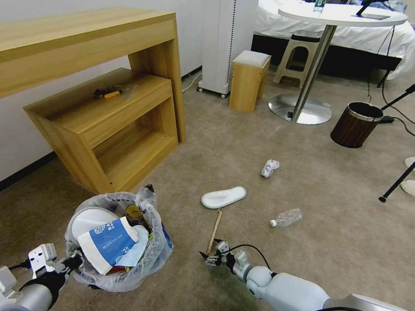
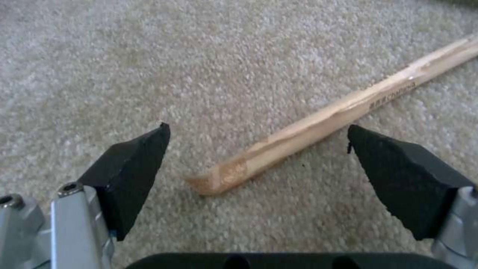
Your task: Pick up the trash bin and place the garbage on the floor into it.
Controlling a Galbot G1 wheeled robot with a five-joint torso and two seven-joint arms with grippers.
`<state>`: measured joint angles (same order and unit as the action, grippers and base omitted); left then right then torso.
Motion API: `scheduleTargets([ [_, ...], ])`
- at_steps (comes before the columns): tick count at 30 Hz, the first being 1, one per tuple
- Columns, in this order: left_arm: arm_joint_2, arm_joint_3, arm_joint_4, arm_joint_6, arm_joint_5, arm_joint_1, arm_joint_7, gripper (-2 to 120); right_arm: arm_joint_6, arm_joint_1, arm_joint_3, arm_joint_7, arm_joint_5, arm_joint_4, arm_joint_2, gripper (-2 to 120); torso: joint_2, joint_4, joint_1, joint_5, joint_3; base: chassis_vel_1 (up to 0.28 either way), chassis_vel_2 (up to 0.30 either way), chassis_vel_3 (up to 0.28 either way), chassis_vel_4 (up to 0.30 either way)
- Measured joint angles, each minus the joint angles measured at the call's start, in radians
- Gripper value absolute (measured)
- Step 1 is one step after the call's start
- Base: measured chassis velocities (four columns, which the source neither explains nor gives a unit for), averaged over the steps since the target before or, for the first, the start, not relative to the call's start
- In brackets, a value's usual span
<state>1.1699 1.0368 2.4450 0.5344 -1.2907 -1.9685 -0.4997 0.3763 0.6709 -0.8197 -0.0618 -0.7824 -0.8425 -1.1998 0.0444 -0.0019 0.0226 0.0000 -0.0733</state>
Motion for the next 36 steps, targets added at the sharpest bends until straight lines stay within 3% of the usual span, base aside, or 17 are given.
scheduleTargets([
  [27,-0.001,-0.003,0.008,-0.002,-0.003,-0.003,0.0,0,0.009,0.019,0.031,-0.012,0.03,0.07,-0.046,91,0.0,-0.0001,0.0,-0.0001,0.0,0.0,0.0,0.0,0.0],
  [29,-0.001,-0.003,0.009,-0.002,-0.004,-0.003,0.0,0,0.011,0.021,0.035,-0.008,0.032,0.072,-0.047,79,0.0,-0.0002,0.0,-0.0002,0.0,0.0,0.0,0.0,0.0],
  [36,0.001,-0.005,0.016,-0.003,-0.006,-0.002,0.0,0,0.014,0.026,0.042,-0.006,0.038,0.081,-0.052,66,0.0,-0.0004,0.0,-0.0004,0.0,0.0,0.0,0.0,0.0],
])
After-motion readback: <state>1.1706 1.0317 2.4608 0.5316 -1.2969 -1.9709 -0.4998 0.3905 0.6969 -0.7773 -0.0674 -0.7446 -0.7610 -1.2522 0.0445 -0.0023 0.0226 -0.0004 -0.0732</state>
